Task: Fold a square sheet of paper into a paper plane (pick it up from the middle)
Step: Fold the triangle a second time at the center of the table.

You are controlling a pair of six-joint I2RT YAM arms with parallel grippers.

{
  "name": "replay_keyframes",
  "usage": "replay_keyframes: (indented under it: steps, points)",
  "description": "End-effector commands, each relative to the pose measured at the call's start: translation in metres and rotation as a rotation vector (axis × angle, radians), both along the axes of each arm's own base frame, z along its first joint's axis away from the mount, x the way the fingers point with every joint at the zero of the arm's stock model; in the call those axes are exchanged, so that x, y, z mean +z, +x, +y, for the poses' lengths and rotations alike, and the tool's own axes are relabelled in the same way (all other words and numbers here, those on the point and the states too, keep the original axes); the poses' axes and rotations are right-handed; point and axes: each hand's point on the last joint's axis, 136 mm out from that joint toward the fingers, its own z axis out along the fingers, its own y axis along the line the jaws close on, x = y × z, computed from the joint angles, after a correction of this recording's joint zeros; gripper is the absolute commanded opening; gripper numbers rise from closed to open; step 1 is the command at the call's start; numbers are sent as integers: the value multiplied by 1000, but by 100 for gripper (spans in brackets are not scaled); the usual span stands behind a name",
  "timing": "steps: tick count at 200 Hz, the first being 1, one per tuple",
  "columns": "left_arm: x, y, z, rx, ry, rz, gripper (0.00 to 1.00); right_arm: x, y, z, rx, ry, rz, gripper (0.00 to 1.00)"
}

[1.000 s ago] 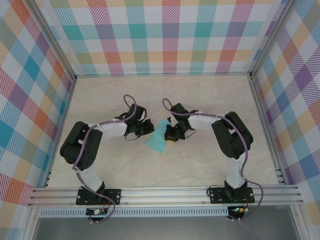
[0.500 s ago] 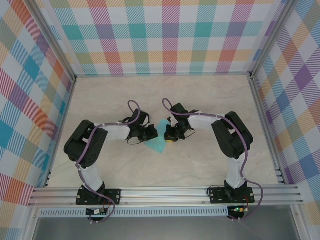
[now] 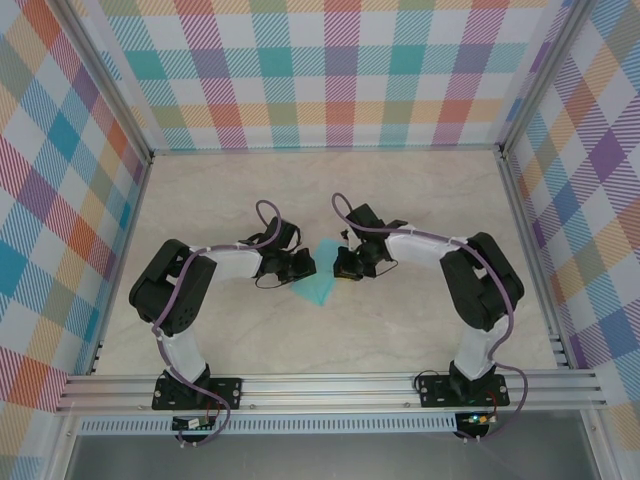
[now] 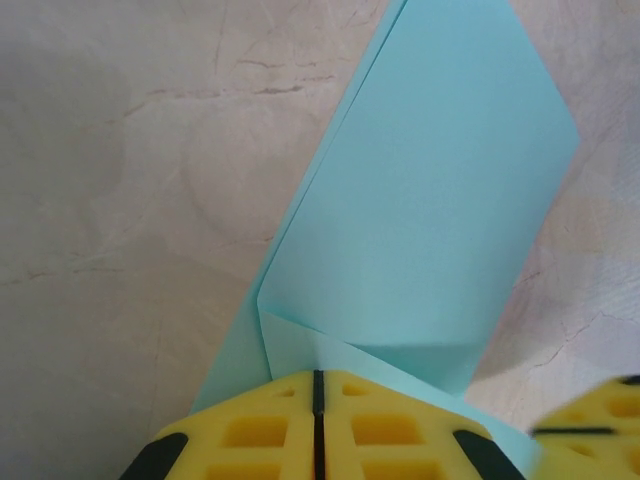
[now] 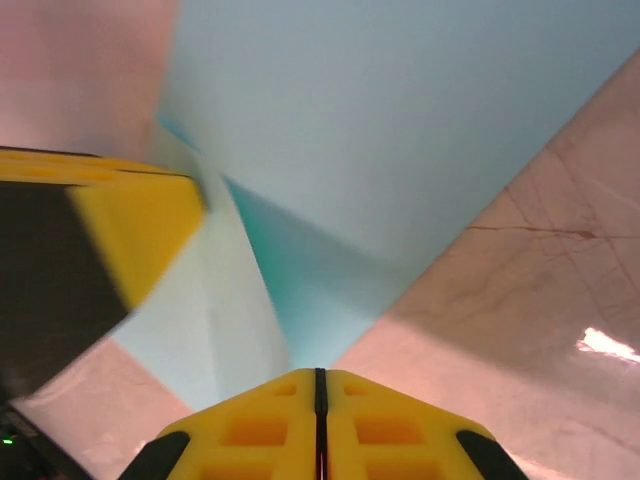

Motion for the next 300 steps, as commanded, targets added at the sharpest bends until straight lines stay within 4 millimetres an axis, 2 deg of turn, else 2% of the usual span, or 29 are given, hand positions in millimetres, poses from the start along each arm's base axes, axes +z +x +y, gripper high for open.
replay_keyframes:
  steps: [1,55,99,149,192,300]
  points:
    - [-56,-30,28,38,175,150,8,16,-8,9,-20,54,-16,9]
    - [-59,-34,30,46,180,162,8,4,-40,43,36,91,47,8]
    - [-62,-35,33,65,185,171,8,-5,-42,54,30,68,35,8]
    - [-65,-35,32,75,181,181,8,-25,-43,50,12,-14,61,7]
    - [-65,-36,34,78,188,181,8,-30,-47,44,18,-49,78,7]
    - [-68,-37,40,90,222,182,8,-42,-73,28,84,-87,147,7]
